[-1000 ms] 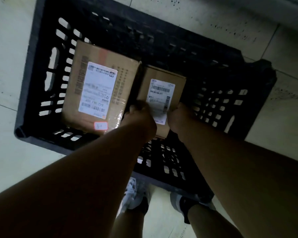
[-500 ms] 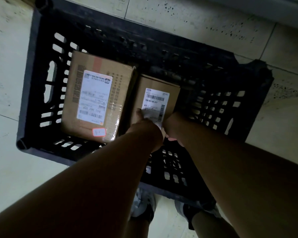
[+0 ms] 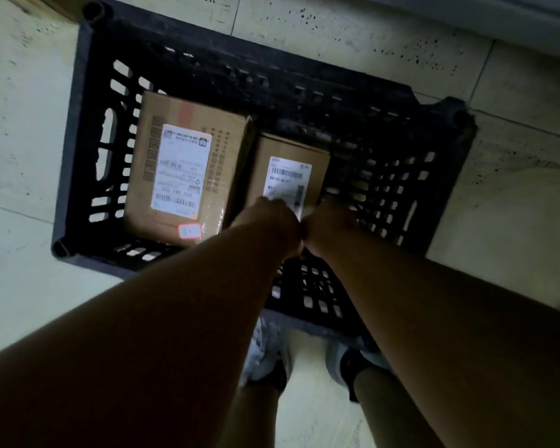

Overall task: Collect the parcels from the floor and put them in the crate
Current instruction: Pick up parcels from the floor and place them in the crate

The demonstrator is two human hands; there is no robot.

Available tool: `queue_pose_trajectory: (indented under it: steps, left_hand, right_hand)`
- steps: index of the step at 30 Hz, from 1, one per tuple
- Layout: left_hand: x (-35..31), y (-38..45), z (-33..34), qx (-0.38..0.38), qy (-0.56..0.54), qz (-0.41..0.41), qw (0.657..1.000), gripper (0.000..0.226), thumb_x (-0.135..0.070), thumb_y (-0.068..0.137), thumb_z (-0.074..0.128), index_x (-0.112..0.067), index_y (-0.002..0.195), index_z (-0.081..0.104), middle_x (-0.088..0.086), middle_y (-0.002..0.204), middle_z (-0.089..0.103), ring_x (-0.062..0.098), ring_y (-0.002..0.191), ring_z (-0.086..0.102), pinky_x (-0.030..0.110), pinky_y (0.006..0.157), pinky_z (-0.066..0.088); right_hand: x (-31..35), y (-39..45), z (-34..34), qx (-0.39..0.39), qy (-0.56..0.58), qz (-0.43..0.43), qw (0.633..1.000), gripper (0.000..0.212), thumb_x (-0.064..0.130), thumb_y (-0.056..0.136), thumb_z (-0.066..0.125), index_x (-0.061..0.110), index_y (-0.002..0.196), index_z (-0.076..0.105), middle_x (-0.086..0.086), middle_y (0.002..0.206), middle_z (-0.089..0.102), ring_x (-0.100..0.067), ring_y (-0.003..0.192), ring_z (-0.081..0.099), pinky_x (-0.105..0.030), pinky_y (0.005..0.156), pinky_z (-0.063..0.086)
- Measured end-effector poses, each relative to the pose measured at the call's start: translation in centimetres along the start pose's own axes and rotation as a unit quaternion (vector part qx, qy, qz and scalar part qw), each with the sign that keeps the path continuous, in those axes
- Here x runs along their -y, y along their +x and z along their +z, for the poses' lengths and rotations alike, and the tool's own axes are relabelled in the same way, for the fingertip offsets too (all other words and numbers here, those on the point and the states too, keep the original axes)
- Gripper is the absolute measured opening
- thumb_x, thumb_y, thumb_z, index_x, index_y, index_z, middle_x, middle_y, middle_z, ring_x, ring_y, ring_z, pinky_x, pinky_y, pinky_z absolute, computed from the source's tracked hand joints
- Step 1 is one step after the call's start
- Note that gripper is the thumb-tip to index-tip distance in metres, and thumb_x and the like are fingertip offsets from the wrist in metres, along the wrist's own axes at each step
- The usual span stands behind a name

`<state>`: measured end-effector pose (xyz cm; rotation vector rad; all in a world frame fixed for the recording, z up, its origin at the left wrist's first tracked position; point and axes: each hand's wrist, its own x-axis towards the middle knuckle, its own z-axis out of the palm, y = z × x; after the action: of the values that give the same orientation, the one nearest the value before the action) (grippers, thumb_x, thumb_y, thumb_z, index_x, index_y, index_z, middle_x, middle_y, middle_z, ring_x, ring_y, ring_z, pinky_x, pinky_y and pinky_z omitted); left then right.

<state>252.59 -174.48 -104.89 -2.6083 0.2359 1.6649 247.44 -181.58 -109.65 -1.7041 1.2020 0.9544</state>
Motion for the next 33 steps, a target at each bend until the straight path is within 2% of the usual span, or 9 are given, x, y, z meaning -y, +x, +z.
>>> queue_pose_trajectory:
  steps: [3, 7, 11, 14, 17, 22, 27, 31, 33]
  left_hand:
    - [-0.5, -5.9, -2.0, -0.109, -0.022, 0.037, 0.993, 0.049, -0.015, 0.085, 0.055, -0.016, 0.133, 0.048, 0.011, 0.128, 0.053, 0.034, 0.111, 0.057, 0.048, 0.090, 0.052]
    - [-1.2, -17.3, -5.6, -0.155, -0.023, 0.118, 0.981, 0.049, -0.022, 0.090, 0.055, -0.021, 0.137, 0.043, 0.009, 0.137, 0.047, 0.033, 0.121, 0.050, 0.043, 0.092, 0.045]
    - [-2.3, -30.4, -9.4, -0.192, -0.030, 0.171, 0.966, 0.054, -0.020, 0.085, 0.061, -0.022, 0.136, 0.043, 0.009, 0.136, 0.047, 0.034, 0.118, 0.053, 0.047, 0.094, 0.048]
    - [-3.2, -38.7, -11.1, -0.217, -0.045, 0.203, 0.954, 0.060, -0.020, 0.083, 0.065, -0.023, 0.139, 0.041, 0.009, 0.140, 0.045, 0.033, 0.118, 0.052, 0.051, 0.095, 0.048]
    - [-5.2, -46.1, -12.6, -0.232, -0.052, 0.308, 0.921, 0.056, -0.017, 0.085, 0.059, -0.021, 0.139, 0.043, 0.009, 0.139, 0.045, 0.033, 0.122, 0.049, 0.046, 0.097, 0.045]
    - [-8.8, -56.7, -13.8, -0.237, 0.014, 0.510, 0.826, 0.053, -0.012, 0.085, 0.052, -0.018, 0.137, 0.046, 0.009, 0.134, 0.049, 0.029, 0.119, 0.049, 0.044, 0.098, 0.044]
    - [-12.3, -63.7, -10.3, -0.216, 0.080, 0.608, 0.760, 0.051, -0.017, 0.087, 0.058, -0.019, 0.136, 0.046, 0.005, 0.132, 0.047, 0.026, 0.115, 0.050, 0.047, 0.097, 0.045]
    - [-14.0, -67.5, -4.2, -0.176, 0.121, 0.664, 0.717, 0.054, -0.018, 0.086, 0.059, -0.015, 0.137, 0.044, 0.008, 0.133, 0.048, 0.027, 0.116, 0.052, 0.049, 0.095, 0.047]
    - [-15.1, -69.3, -0.2, -0.159, 0.148, 0.682, 0.698, 0.054, -0.021, 0.086, 0.059, -0.015, 0.138, 0.044, 0.008, 0.134, 0.048, 0.027, 0.117, 0.052, 0.049, 0.095, 0.047]
  right_hand:
    - [1.0, -6.2, -3.9, -0.095, 0.013, -0.107, 0.990, 0.041, 0.013, 0.088, 0.061, 0.014, 0.129, 0.057, -0.010, 0.129, 0.062, -0.028, 0.114, 0.062, -0.042, 0.092, 0.054]
    - [1.4, -18.5, -10.4, -0.172, -0.025, -0.206, 0.963, 0.053, 0.019, 0.089, 0.067, 0.022, 0.139, 0.047, -0.010, 0.134, 0.053, -0.027, 0.121, 0.054, -0.032, 0.090, 0.045]
    - [1.6, -32.3, -17.4, -0.236, 0.007, -0.240, 0.942, 0.068, 0.025, 0.085, 0.072, 0.027, 0.145, 0.040, -0.009, 0.139, 0.048, -0.028, 0.123, 0.053, -0.046, 0.098, 0.049]
    - [0.9, -42.3, -22.1, -0.284, 0.022, -0.231, 0.930, 0.078, 0.027, 0.083, 0.075, 0.029, 0.149, 0.033, -0.007, 0.142, 0.045, -0.024, 0.126, 0.049, -0.043, 0.102, 0.046]
    - [-1.2, -51.2, -25.1, -0.352, 0.049, -0.230, 0.906, 0.083, 0.030, 0.083, 0.075, 0.030, 0.151, 0.029, -0.006, 0.145, 0.042, -0.024, 0.129, 0.046, -0.046, 0.104, 0.045]
    - [-7.1, -61.9, -26.3, -0.438, 0.126, -0.164, 0.875, 0.084, 0.029, 0.084, 0.072, 0.030, 0.154, 0.025, -0.005, 0.149, 0.036, -0.024, 0.135, 0.041, -0.041, 0.108, 0.041]
    - [-14.9, -69.2, -25.5, -0.516, 0.179, -0.090, 0.833, 0.080, 0.033, 0.085, 0.073, 0.027, 0.152, 0.029, -0.003, 0.146, 0.037, -0.019, 0.134, 0.037, -0.020, 0.098, 0.028]
    - [-22.2, -72.9, -23.5, -0.541, 0.241, -0.044, 0.805, 0.082, 0.038, 0.083, 0.074, 0.028, 0.151, 0.029, -0.002, 0.144, 0.038, -0.021, 0.128, 0.046, -0.038, 0.101, 0.048]
    - [-26.3, -74.5, -22.2, -0.552, 0.269, -0.022, 0.789, 0.085, 0.037, 0.081, 0.076, 0.028, 0.151, 0.029, -0.001, 0.146, 0.037, -0.021, 0.129, 0.046, -0.038, 0.101, 0.047]
